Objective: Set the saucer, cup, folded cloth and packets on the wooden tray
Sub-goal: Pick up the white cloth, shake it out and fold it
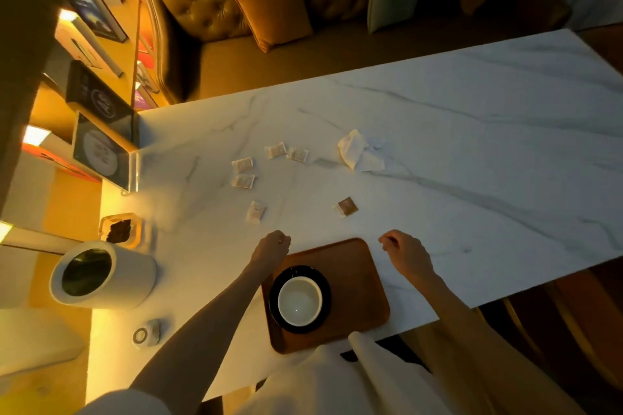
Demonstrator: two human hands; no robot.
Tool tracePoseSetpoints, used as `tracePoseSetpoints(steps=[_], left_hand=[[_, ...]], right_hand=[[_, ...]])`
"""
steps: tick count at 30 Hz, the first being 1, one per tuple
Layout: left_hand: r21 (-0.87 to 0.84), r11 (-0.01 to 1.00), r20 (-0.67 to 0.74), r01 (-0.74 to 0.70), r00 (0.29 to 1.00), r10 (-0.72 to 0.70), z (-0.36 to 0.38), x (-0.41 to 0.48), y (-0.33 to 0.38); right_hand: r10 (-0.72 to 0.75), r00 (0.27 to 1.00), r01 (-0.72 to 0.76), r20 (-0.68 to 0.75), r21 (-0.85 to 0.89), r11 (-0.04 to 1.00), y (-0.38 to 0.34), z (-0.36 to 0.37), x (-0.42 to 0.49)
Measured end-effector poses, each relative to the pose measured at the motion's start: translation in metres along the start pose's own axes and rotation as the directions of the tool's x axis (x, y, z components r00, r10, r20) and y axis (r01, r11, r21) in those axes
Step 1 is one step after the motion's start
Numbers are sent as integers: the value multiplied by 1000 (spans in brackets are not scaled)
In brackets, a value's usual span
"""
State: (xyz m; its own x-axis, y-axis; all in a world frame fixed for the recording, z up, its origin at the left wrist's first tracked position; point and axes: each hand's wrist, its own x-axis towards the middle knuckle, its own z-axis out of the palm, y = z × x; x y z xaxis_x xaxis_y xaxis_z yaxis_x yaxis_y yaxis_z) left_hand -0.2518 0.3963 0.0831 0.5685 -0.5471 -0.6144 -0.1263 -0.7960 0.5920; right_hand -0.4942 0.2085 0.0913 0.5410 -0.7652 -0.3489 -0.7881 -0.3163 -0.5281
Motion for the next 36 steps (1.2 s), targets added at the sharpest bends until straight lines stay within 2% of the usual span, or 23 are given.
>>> tracePoseSetpoints(steps=[6, 14, 20, 26, 31, 36], left_hand=[[-13, 999, 1, 44, 999, -44, 21, 15, 40], [13, 987, -91, 160, 983, -159, 30, 56, 81], [132, 983, -155, 129, 982, -109, 57, 129, 144], [194, 977, -190, 84, 981, -47, 87, 201, 214], [155, 978, -235, 139, 967, -100, 107, 239, 232], [168, 967, -154, 193, 974, -167, 126, 263, 220]], right_hand=[[37, 998, -37, 45, 6, 999, 24, -22, 42], [-50, 987, 44, 154, 45, 998, 7, -33, 147], [-56, 992, 55, 116, 20, 998, -3, -43, 237], [-86, 994, 96, 69, -169, 981, -5, -53, 317], [-157, 987, 162, 40, -291, 943, -4, -46, 364], [-282, 942, 315, 185, -189, 930, -3, -28, 381]])
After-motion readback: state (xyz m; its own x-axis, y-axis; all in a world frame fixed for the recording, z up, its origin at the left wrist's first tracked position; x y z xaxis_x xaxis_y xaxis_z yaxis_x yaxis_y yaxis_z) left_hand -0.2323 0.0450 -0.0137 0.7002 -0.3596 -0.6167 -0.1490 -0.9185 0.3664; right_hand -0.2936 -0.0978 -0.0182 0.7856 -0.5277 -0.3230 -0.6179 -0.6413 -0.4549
